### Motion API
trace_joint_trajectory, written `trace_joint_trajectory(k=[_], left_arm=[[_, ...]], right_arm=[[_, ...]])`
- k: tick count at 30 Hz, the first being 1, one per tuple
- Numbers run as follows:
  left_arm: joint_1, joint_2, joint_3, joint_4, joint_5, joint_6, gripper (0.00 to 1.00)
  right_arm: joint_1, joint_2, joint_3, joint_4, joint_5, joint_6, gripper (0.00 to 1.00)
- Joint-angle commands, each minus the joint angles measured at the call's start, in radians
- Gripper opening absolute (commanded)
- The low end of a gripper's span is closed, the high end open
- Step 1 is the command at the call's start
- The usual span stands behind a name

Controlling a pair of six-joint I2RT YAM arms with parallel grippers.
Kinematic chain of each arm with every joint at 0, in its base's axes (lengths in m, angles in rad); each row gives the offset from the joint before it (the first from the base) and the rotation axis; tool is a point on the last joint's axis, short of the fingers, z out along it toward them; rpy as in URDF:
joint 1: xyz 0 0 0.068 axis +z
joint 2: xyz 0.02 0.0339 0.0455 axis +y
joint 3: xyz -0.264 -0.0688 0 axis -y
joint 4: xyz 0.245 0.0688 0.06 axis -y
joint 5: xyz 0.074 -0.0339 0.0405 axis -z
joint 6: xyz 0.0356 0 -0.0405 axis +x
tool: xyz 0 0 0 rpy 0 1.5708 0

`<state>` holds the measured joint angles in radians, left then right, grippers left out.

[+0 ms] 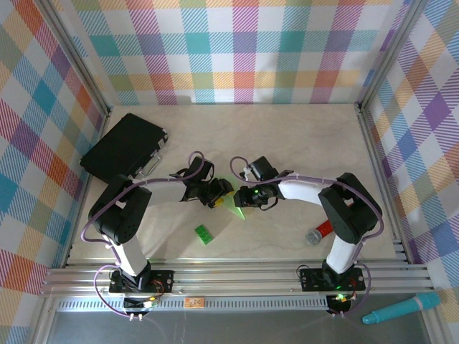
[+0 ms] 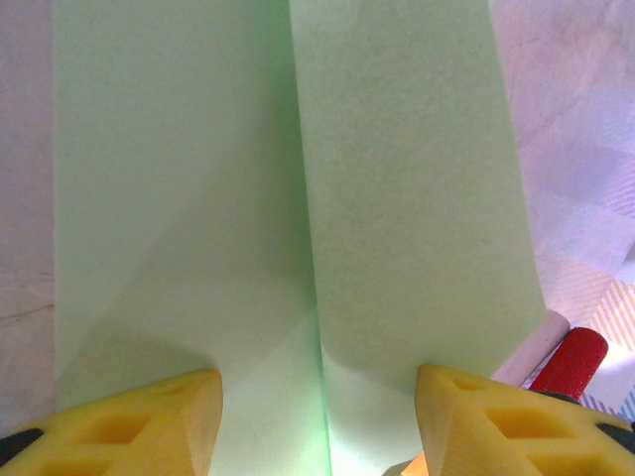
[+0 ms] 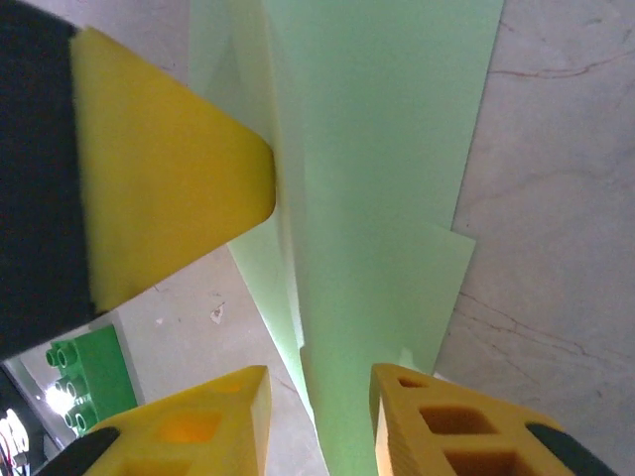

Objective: Fold a paper plane with a square sheet of paper (pick it up from the middle)

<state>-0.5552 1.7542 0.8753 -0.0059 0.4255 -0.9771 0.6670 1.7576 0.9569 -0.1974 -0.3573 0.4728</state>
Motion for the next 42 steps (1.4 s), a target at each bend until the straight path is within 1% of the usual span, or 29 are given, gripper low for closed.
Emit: trace_joint_trajectory(k=[1, 7, 13, 19, 28, 31, 36, 40, 42], left_arm=[[-0.019, 0.05, -0.018, -0.118, -0.034, 0.013, 0.55], [-0.022, 0.052, -0.015, -0.119, -0.03, 0.013, 0.56], [-0.023, 0.051, -0.019, -0.116, -0.03, 0.012, 0.56], [-0.025, 0.045, -0.02, -0.114, -0.031, 0.011, 0.56], [-0.025, -0.015, 0.002, -0.109, -0.053, 0.008, 0.56], [-0.023, -0.043, 0.005, -0.068, -0.056, -0.001, 0.57], [-0.016, -0.098, -0.015, 0.019, -0.06, -0.018, 0.62], [-0.005, -0.123, -0.054, 0.098, -0.051, -0.033, 0.62], [-0.003, -0.121, -0.072, 0.145, -0.034, -0.045, 0.6]], right_arm=[[0.003, 0.036, 0.033, -0.022, -0.025, 0.01, 0.32], [0.003, 0.06, 0.039, -0.004, -0.047, 0.018, 0.27], [0.003, 0.086, 0.043, -0.001, -0.051, 0.027, 0.24], [0.001, 0.09, 0.037, 0.012, -0.056, 0.03, 0.19], [-0.007, 0.073, -0.011, 0.045, -0.087, 0.007, 0.12], [-0.015, 0.066, -0.035, 0.065, -0.105, -0.009, 0.09], [-0.036, 0.051, -0.078, 0.097, -0.144, -0.04, 0.08], [-0.073, 0.045, -0.105, 0.132, -0.203, -0.072, 0.08], [-0.095, 0.043, -0.117, 0.156, -0.246, -0.09, 0.08]])
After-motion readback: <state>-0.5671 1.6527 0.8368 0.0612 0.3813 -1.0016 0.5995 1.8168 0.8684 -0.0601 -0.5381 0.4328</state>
